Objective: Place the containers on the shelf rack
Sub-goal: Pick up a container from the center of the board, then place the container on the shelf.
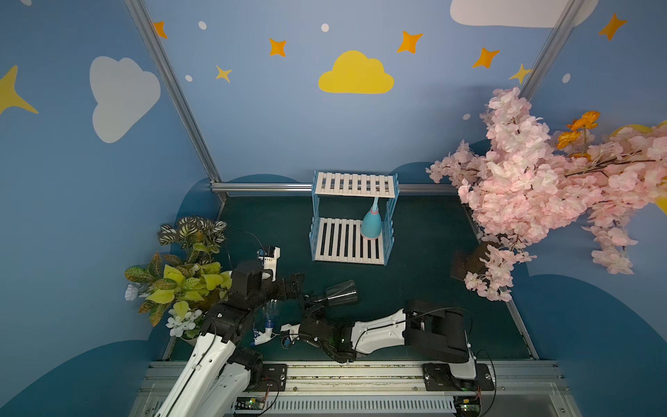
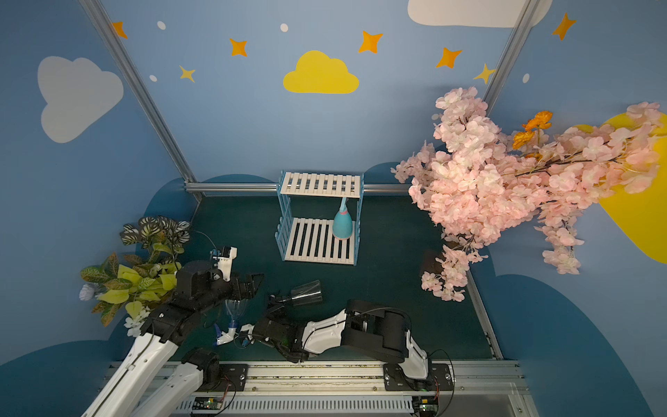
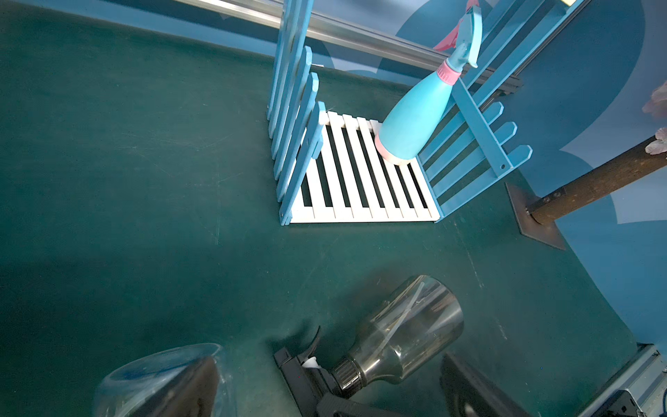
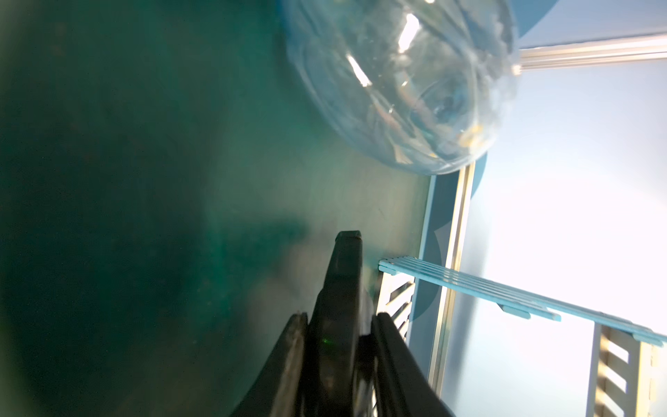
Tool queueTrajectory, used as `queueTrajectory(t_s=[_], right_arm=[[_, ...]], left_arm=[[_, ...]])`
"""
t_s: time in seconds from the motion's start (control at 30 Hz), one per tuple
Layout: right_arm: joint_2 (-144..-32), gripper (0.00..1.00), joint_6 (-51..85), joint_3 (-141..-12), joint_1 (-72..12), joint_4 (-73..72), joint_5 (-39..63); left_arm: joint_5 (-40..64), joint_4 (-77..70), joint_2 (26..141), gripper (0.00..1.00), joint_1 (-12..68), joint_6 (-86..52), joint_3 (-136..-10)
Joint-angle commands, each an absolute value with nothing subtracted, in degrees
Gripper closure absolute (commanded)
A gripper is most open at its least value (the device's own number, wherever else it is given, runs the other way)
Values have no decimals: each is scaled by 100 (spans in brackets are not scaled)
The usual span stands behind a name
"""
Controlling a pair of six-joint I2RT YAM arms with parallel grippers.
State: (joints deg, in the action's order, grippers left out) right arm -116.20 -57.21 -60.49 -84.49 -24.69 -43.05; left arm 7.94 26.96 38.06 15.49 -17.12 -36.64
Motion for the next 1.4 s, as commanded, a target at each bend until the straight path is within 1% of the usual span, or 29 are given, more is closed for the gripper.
queueTrajectory(t_s=[0.0,0.23,0.37,0.53,0.73,0.83,0.97,1.13,1.37], right_arm=[[-11111,98,-5322,-5815,-8469,-2988,-4525],[-9710,99,-3976,-5294,-8310,-2564,-4301],[-8850,100,-3150,-5009,-8120,-2271,-4075],[-7744,100,-1870,-4501,-7596,-2322,-3717],[-6924,100,-756,-3908,-6841,-2901,-3611],[-6801,100,-434,-3710,-6467,-3265,-3708],[-6958,100,-292,-3662,-6088,-3957,-3692],[-7642,100,-484,-3815,-5746,-4974,-3693],[-8564,100,-836,-4444,-5356,-5772,-3675]], left_arm=[[849,2647,3725,0,1534,-1653,-3709],[346,2596,3349,0,1529,-1509,-3803],[409,2342,3220,0,1521,-1511,-3860],[1092,1805,3299,0,1518,-1857,-3840],[2409,636,3754,2,1589,-2395,-3644],[2492,474,4108,3,1749,-2390,-3728],[2500,162,4445,3,2003,-2426,-3799],[2288,-114,4907,3,2375,-2397,-3933],[2134,-290,5044,3,2426,-2364,-3804]])
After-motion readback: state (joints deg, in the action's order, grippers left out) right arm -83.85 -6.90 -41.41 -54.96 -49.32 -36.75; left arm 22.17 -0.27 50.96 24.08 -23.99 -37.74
